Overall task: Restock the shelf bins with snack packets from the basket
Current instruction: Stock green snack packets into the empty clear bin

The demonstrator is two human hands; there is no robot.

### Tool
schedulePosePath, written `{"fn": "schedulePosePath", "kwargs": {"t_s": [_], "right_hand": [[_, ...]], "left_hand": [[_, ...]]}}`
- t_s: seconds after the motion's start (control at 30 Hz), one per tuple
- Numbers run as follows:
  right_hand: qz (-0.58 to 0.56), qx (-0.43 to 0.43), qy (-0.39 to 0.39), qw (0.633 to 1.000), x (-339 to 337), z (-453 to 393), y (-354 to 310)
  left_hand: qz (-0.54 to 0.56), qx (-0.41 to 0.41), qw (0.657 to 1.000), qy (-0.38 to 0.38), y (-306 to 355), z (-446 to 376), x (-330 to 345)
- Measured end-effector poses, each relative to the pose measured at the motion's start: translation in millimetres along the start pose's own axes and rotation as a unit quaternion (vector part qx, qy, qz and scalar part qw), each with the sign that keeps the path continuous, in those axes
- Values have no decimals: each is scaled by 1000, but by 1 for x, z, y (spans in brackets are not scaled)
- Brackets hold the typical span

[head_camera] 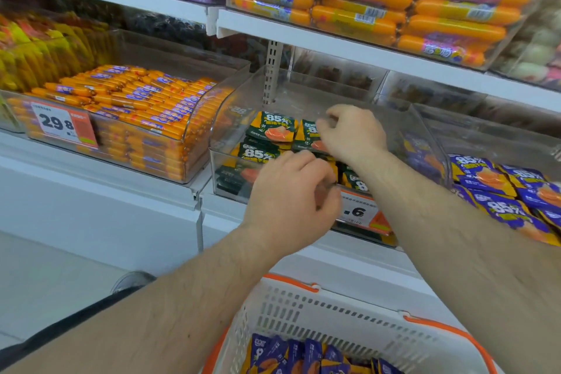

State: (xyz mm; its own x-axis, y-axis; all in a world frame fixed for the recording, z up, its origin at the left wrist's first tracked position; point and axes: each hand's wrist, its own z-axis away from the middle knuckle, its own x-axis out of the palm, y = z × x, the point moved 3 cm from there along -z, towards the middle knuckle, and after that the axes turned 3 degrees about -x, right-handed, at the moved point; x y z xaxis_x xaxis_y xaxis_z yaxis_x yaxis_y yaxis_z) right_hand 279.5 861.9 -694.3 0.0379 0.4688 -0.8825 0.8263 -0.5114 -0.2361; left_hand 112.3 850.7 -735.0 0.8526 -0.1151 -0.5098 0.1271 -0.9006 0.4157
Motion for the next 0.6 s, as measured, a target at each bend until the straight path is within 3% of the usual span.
{"fn": "schedulePosePath", "kwargs": {"t_s": [0.07,0.13,0.2,0.23,0.3,0.4,0.5,0.6], "right_hand": [[-61,-87,145,984,-24,31,0],[-140,-185,266,935,-39,76,5],[-206,-222,300,905,-32,128,17],[-237,-203,277,909,-19,153,29],[-269,-106,175,941,21,203,57],[-149,26,-126,980,99,272,108],[-57,67,-415,905,157,337,146],[15,44,-558,828,176,383,157]], "left_hand": [[66,-49,992,-98,12,16,10],[45,-109,956,-270,13,37,29],[-21,-106,893,-438,9,61,49],[-51,-91,850,-516,8,75,56],[-93,-48,766,-635,10,102,68],[-129,8,690,-713,17,132,78],[-130,14,674,-727,24,143,83],[-128,9,674,-728,26,142,87]]}}
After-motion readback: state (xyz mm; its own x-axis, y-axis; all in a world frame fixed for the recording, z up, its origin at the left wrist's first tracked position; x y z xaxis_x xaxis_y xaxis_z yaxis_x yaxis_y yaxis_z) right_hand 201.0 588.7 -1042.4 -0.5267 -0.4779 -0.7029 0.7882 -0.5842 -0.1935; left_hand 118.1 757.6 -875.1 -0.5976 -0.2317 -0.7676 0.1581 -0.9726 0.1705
